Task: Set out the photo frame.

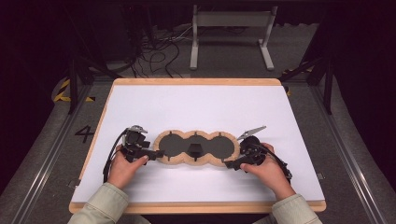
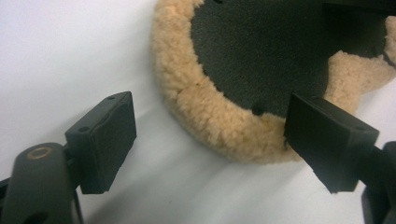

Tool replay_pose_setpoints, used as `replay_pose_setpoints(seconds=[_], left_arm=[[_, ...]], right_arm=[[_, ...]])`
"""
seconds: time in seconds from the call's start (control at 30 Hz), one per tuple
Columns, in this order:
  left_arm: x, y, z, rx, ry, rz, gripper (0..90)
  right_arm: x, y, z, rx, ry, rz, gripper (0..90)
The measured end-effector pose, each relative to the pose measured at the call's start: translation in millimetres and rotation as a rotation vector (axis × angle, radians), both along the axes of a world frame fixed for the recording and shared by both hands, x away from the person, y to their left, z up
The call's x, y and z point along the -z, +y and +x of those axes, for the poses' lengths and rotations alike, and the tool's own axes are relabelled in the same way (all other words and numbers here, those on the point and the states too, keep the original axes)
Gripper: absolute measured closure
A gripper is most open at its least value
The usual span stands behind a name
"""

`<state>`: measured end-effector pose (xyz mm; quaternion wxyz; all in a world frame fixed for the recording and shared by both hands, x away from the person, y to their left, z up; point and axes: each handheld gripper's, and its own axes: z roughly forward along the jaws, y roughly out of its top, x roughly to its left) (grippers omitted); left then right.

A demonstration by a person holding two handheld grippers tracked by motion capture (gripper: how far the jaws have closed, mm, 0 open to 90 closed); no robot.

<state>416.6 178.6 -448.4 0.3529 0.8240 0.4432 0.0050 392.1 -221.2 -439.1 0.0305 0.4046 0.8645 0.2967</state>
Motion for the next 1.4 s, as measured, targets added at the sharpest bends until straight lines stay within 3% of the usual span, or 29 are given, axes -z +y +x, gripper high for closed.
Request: replay_pose_setpoints(seconds=[0.1, 0.23, 0.33, 0.57, 0.73, 0.9, 1.0, 1.13, 1.3, 1.4], left_arm=[[2.3, -6.5, 4.5, 0.014, 0.035, -0.005, 14.2], [1.8, -13.7, 4.2, 0.030, 0.026, 0.010, 12.2], [2.1, -12.3, 4.9, 0.041, 0.051, -0.025, 15.7], [1.9, -12.6, 4.8, 0.044, 0.046, -0.024, 17.0], [2.2, -12.4, 5.0, 0.046, 0.039, -0.023, 16.9], [2.5, -12.8, 4.4, 0.041, 0.038, -0.028, 17.0], [2.4, -12.0, 4.4, 0.036, 0.040, -0.034, 17.5], [2.4, -12.6, 4.1, 0.018, 0.042, -0.042, 18.2], [1.6, -12.2, 4.2, -0.003, 0.061, -0.056, 21.2], [1.2, -11.1, 4.4, -0.012, 0.046, -0.052, 23.8]], right_arm=[[0.4, 0.2, 0.1, 0.001, 0.000, 0.001, 11.8], [1.5, 0.6, -0.9, 0.006, -0.005, 0.003, 10.4], [3.2, 0.4, -2.4, 0.011, -0.012, 0.017, 8.4], [4.3, 0.2, -3.7, 0.002, -0.026, 0.013, 7.4], [3.9, 8.8, -4.2, 0.035, -0.010, -0.019, 2.6], [2.6, 5.8, -1.2, 0.038, 0.024, 0.010, 2.6], [2.1, 8.4, -1.8, 0.038, 0.023, -0.011, 2.5], [0.5, 11.1, -2.2, 0.053, 0.024, -0.035, 4.4], [-2.2, 7.8, 0.2, 0.084, 0.052, -0.004, 8.4], [-4.3, 8.5, 0.3, 0.092, 0.065, -0.016, 11.8]])
